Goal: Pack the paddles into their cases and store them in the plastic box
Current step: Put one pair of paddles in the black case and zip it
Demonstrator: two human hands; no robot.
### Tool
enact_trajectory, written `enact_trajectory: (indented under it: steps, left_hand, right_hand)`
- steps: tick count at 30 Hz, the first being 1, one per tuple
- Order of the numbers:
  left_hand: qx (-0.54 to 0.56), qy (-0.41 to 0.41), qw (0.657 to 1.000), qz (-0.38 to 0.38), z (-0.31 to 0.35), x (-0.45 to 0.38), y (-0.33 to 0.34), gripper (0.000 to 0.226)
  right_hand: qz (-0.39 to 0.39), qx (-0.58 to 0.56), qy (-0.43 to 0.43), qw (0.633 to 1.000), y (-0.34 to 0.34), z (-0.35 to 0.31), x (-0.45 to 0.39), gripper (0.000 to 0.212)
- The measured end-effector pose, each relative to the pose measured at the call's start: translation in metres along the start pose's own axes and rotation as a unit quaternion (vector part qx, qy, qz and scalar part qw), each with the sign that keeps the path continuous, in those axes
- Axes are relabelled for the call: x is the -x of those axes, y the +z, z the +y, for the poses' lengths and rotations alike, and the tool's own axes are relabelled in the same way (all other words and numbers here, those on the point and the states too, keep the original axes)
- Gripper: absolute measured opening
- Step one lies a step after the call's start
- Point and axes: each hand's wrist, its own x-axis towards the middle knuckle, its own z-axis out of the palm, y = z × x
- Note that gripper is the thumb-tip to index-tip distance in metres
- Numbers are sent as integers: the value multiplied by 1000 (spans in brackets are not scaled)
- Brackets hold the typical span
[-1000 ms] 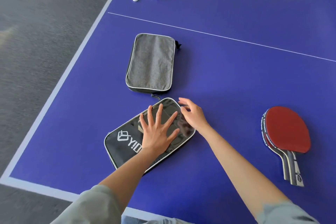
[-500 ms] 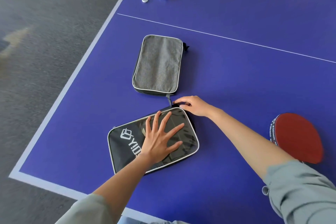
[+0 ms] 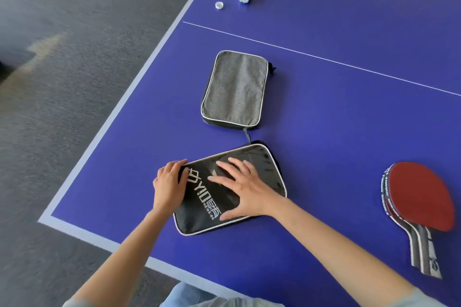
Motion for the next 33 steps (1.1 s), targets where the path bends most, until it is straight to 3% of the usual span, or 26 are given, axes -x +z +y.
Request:
enact_trajectory:
  steps: [5,9,11,15,19,24,28,33]
  left_hand:
    - [149,-50,988,-3,-14,-7,-5,26]
    - [179,-69,981,10,-15,-4,-5,24]
    - [214,-96,972,14,-16,-1,-4,25]
    - [298,-110,948,-9,-18,-1,-7,25]
    - [367,-152,917,-28,-22,-4,-11,21]
    - [332,-104,936,-54,-29,-5,-15,25]
    - [246,-27,967,-64,-34,-7,-16,32]
    - [205,-2,978,-29,-36,-10,-14,18]
  right_hand:
    - [-27,49,20,998,8,-15,-16,103]
    - [-46,110,-28,992,24,-24,-11,116]
    - [-37,143,-43,988,24,-19,-7,112]
    - [-44,98,-46,993,9,2,1,93]
    - [-67,89,-33,993,4,9,0,98]
    - [18,76,-3,997,6,-10,-33,67]
    - [20,94,46,994,15,-12,-40,65]
    - [49,96,95,990,37,-33,-36,63]
